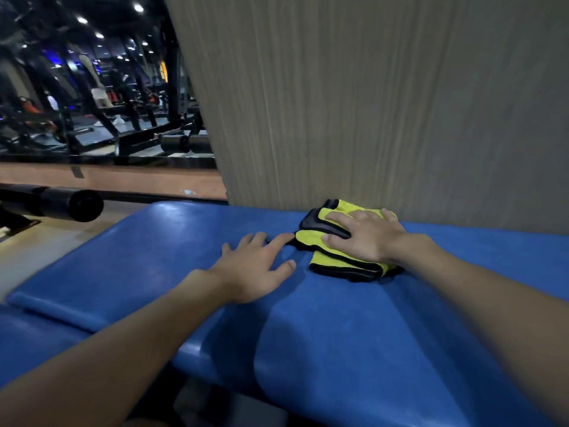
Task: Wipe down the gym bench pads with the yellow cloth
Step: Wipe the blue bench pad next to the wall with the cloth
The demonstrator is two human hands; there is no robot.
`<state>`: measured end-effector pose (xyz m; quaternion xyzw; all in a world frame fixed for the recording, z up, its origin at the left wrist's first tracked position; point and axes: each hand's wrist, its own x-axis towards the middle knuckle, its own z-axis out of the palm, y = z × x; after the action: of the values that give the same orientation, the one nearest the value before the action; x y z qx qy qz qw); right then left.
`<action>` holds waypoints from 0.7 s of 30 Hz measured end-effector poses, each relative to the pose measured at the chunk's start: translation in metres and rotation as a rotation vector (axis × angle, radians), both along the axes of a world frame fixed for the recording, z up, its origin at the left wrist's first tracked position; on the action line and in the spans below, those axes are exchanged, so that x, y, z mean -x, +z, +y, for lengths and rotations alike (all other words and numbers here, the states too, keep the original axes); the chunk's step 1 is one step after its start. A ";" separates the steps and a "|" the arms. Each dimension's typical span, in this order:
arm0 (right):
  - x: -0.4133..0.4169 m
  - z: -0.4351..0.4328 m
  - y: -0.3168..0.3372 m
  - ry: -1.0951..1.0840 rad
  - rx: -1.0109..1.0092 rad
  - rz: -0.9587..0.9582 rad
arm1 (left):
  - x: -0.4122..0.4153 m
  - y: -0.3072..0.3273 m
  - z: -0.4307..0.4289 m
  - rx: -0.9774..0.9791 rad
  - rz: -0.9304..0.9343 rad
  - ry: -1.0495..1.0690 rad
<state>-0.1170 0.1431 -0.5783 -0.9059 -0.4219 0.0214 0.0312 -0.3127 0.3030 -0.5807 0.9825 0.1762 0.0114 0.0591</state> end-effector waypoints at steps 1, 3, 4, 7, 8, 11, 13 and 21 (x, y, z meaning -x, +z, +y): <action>-0.004 -0.011 0.000 -0.010 -0.003 0.000 | -0.007 0.000 -0.007 0.000 -0.004 -0.013; -0.012 -0.033 0.001 -0.032 -0.005 -0.001 | -0.021 0.002 -0.023 0.009 -0.017 -0.052; -0.015 -0.044 0.001 -0.044 -0.003 0.000 | -0.028 0.002 -0.032 0.015 -0.027 -0.077; -0.025 -0.074 0.001 -0.098 0.012 0.002 | -0.047 0.000 -0.058 0.000 -0.033 -0.139; -0.028 -0.083 0.002 -0.111 0.020 -0.003 | -0.052 -0.001 -0.065 -0.017 -0.023 -0.141; -0.036 -0.107 0.003 -0.136 0.022 -0.020 | -0.059 -0.008 -0.079 -0.028 0.008 -0.119; -0.042 -0.122 0.002 -0.151 0.016 -0.028 | -0.061 -0.010 -0.084 -0.034 0.023 -0.124; -0.061 -0.189 0.003 -0.224 0.009 -0.004 | -0.082 0.007 -0.123 0.005 0.085 -0.181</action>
<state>-0.0556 -0.0458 -0.5754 -0.9474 -0.3181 0.0178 0.0286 -0.2304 0.1796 -0.5734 0.9939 0.0891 -0.0360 0.0546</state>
